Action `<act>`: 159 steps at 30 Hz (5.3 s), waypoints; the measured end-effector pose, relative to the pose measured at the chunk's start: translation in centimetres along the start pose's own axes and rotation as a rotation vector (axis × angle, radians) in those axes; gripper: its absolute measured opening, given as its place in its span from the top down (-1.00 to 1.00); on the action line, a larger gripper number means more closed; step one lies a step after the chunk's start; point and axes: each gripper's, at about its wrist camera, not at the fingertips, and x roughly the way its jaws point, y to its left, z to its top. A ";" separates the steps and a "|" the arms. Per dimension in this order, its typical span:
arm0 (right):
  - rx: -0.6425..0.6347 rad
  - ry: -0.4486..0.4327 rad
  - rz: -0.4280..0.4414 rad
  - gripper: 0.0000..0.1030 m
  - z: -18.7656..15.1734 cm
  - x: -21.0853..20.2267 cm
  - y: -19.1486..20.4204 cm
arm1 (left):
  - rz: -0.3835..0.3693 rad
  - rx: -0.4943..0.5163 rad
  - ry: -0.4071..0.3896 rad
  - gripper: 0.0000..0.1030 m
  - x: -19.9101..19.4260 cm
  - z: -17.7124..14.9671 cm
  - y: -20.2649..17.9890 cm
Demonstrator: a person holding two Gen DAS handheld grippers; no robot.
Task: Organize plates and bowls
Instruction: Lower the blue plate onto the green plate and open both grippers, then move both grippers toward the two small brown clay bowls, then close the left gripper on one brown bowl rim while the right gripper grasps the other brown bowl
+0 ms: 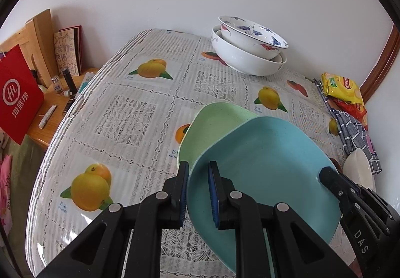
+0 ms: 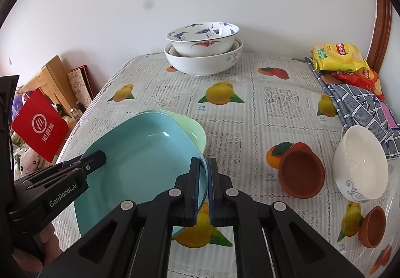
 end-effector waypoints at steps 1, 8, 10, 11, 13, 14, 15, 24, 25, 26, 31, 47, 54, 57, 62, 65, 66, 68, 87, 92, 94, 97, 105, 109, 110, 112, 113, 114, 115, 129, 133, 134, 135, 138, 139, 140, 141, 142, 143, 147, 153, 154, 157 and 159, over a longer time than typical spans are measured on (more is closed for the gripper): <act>0.001 0.005 0.003 0.88 0.0 0.3 0.0 | 0.003 -0.001 0.004 0.70 0.2 -0.1 0.1; -0.002 0.031 0.026 0.87 0.3 1.8 0.3 | 0.017 -0.026 0.020 0.70 1.2 -0.1 0.8; -0.004 0.033 0.031 0.87 0.4 2.1 0.4 | 0.021 -0.033 0.021 0.70 1.4 0.1 1.1; -0.004 0.033 0.033 0.87 0.6 2.3 0.5 | 0.025 -0.033 0.021 0.70 1.5 0.2 1.1; -0.006 0.033 0.037 0.87 0.8 2.6 0.6 | 0.034 -0.033 0.021 0.70 1.7 0.5 1.2; -0.009 0.035 0.039 0.87 1.0 2.8 0.6 | 0.037 -0.034 0.021 0.70 1.8 0.6 1.2; -0.012 0.038 0.041 0.87 1.2 3.0 0.6 | 0.040 -0.037 0.022 0.70 2.0 0.8 1.3; -0.023 0.048 0.045 0.85 2.8 5.1 0.5 | 0.068 -0.033 0.016 0.70 3.4 1.9 1.0; -0.024 0.050 0.044 0.84 2.9 5.3 0.5 | 0.070 -0.032 0.019 0.70 3.6 1.9 0.9; -0.024 0.053 0.046 0.84 3.0 5.5 0.4 | 0.073 -0.029 0.019 0.70 3.9 1.9 0.9; -0.035 0.059 0.044 0.81 3.4 6.5 0.3 | 0.078 -0.008 0.033 0.70 4.8 1.7 0.5; -0.067 0.026 0.050 0.72 4.3 5.6 0.1 | 0.049 0.025 -0.008 0.46 3.0 2.2 -0.4; -0.049 0.014 0.057 0.51 3.5 3.7 -0.7 | 0.050 0.031 -0.030 0.30 1.2 1.7 -0.7; -0.047 0.007 0.059 0.47 3.0 2.7 -1.0 | 0.046 0.039 -0.033 0.22 0.5 1.4 -1.1; -0.036 -0.016 0.045 0.30 1.9 0.7 -2.1 | 0.018 0.051 -0.046 0.20 -0.9 0.8 -2.2; -0.028 -0.025 0.035 0.20 1.2 -0.7 -3.4 | 0.008 0.069 -0.047 0.20 -1.5 0.2 -3.4; -0.026 -0.031 0.030 0.19 0.9 -1.3 -3.9 | -0.002 0.073 -0.047 0.20 -1.6 0.1 -3.8; -0.024 -0.049 0.007 0.17 0.3 -2.5 -5.1 | -0.021 0.081 -0.050 0.20 -2.0 -0.3 -4.8; 0.154 -0.114 -0.240 -0.05 -6.0 -11.2 -21.4 | -0.134 0.250 -0.033 0.19 -2.6 -3.4 -17.4; 0.239 -0.102 -0.291 -0.05 -7.9 -11.7 -25.5 | -0.131 0.279 -0.012 0.20 -1.6 -4.4 -19.9; 0.279 -0.068 -0.280 -0.05 -8.7 -11.4 -27.0 | -0.124 0.281 -0.002 0.20 -1.1 -4.7 -20.5; 0.312 -0.024 -0.277 -0.05 -9.8 -10.7 -28.5 | -0.102 0.275 0.009 0.19 -0.3 -4.9 -21.1; 0.369 0.020 -0.299 -0.05 -11.3 -9.6 -30.8 | -0.096 0.275 0.058 0.20 2.1 -4.5 -21.8; 0.376 0.049 -0.274 -0.05 -11.5 -8.7 -31.2 | -0.102 0.258 0.091 0.20 3.3 -4.1 -21.9; 0.381 0.053 -0.264 -0.05 -11.6 -8.5 -31.2 | -0.104 0.259 0.098 0.20 3.6 -4.0 -22.0; 0.384 0.052 -0.256 -0.05 -11.6 -8.4 -31.0 | -0.096 0.265 0.110 0.20 4.3 -3.9 -22.2; 0.383 0.048 -0.253 -0.05 -11.6 -8.4 -30.9 | -0.092 0.261 0.116 0.20 4.6 -3.9 -22.2; 0.383 0.045 -0.244 -0.05 -11.6 -8.4 -30.9 | -0.094 0.254 0.121 0.20 4.8 -3.8 -22.2; 0.387 0.046 -0.230 -0.05 -11.6 -8.4 -30.9 | -0.097 0.249 0.127 0.20 5.0 -3.8 -22.2; 0.359 0.078 -0.153 0.04 -11.2 -6.6 -29.5 | -0.089 0.227 0.152 0.20 7.1 -3.5 -22.4; 0.358 0.092 -0.150 0.23 -11.2 -5.7 -29.4 | -0.089 0.234 0.157 0.20 7.7 -3.4 -22.6; 0.348 0.091 -0.155 0.31 -11.1 -5.6 -29.3 | -0.090 0.236 0.154 0.20 7.8 -3.4 -22.7; 0.341 0.093 -0.156 0.35 -11.0 -5.4 -29.3 | -0.093 0.237 0.153 0.20 7.9 -3.4 -22.7; 0.345 0.101 -0.150 0.50 -10.9 -4.9 -29.3 | -0.098 0.239 0.159 0.32 8.4 -3.5 -22.8; 0.344 0.102 -0.149 0.55 -10.9 -4.7 -29.3 | -0.097 0.242 0.151 0.33 8.4 -3.5 -22.8; 0.344 0.101 -0.148 0.56 -10.8 -4.6 -29.2 | -0.099 0.243 0.148 0.35 8.4 -3.4 -22.9; 0.346 0.099 -0.147 0.57 -10.8 -4.6 -29.2 | -0.105 0.240 0.150 0.37 8.4 -3.4 -22.9; 0.348 0.099 -0.146 0.59 -10.8 -4.5 -29.1 | -0.113 0.236 0.152 0.40 8.4 -3.3 -22.9; 0.349 0.099 -0.144 0.63 -10.7 -4.4 -29.1 | -0.118 0.232 0.151 0.47 8.5 -3.3 -22.8; 0.351 0.096 -0.142 0.72 -10.5 -4.3 -29.0 | -0.123 0.243 0.142 0.60 8.5 -3.3 -23.0; 0.343 0.079 -0.158 0.79 -10.4 -4.6 -28.4 | -0.154 0.250 0.136 0.78 8.1 -3.1 -23.0; 0.348 0.074 -0.156 0.81 -10.4 -4.7 -28.3 | -0.158 0.250 0.133 0.80 8.0 -3.1 -23.0; 0.339 0.059 -0.159 0.82 -10.4 -5.3 -27.9 | -0.186 0.255 0.122 0.82 7.2 -3.1 -23.0; 0.329 0.048 -0.162 0.83 -10.3 -5.7 -27.6 | -0.199 0.265 0.115 0.82 6.7 -3.1 -23.1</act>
